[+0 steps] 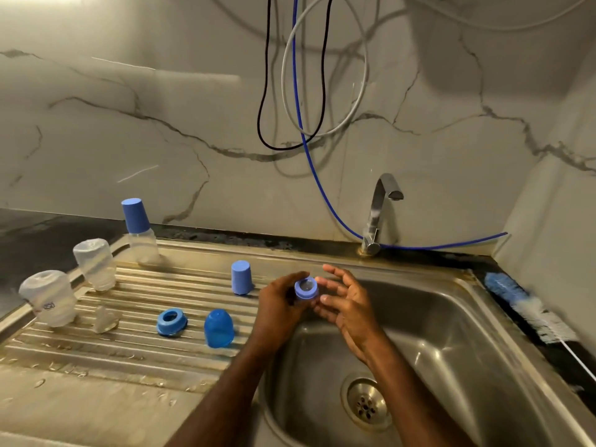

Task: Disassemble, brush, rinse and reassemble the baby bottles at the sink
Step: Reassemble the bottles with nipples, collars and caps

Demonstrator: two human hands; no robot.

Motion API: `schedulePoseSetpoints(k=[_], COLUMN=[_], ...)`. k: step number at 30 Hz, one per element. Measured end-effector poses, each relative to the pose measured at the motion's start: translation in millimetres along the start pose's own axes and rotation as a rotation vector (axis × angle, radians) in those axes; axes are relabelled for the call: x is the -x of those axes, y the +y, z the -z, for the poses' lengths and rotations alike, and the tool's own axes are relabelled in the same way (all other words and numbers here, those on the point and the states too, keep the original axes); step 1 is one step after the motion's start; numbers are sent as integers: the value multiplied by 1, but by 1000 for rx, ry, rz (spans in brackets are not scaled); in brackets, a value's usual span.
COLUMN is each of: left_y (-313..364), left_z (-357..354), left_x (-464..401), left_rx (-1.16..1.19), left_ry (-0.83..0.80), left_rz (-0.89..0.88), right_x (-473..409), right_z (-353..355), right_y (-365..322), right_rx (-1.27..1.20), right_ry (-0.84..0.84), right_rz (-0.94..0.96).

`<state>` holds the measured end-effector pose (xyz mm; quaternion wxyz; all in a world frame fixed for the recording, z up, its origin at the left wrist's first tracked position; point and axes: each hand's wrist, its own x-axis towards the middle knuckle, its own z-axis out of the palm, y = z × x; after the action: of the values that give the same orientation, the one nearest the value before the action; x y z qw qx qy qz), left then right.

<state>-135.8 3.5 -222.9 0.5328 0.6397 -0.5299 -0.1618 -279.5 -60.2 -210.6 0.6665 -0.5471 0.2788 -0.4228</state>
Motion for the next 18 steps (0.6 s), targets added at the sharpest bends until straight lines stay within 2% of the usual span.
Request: schedulePoseSetpoints(k=[4, 7, 11, 13, 15, 18], left_y=[3, 6, 8, 10, 12, 15], left_z=[0, 0, 7, 7, 6, 4], left_x=[2, 3, 6, 8, 10, 9], left_rx=[-26, -14, 286, 438, 539, 631], left_ry=[-24, -8, -9, -36, -59, -90], left_rz=[-20, -37, 36, 69, 85, 102], right_x=[-1, -1, 2, 3, 3, 4], right_z=[-6, -9, -10, -11, -11, -11], right_y=[6, 6, 1, -1, -3, -6], right_rx=[299, 402, 210, 200, 275, 405], right_ry=[36, 92, 128, 165, 202, 204], right_rz=[142, 186, 121, 128, 203, 418])
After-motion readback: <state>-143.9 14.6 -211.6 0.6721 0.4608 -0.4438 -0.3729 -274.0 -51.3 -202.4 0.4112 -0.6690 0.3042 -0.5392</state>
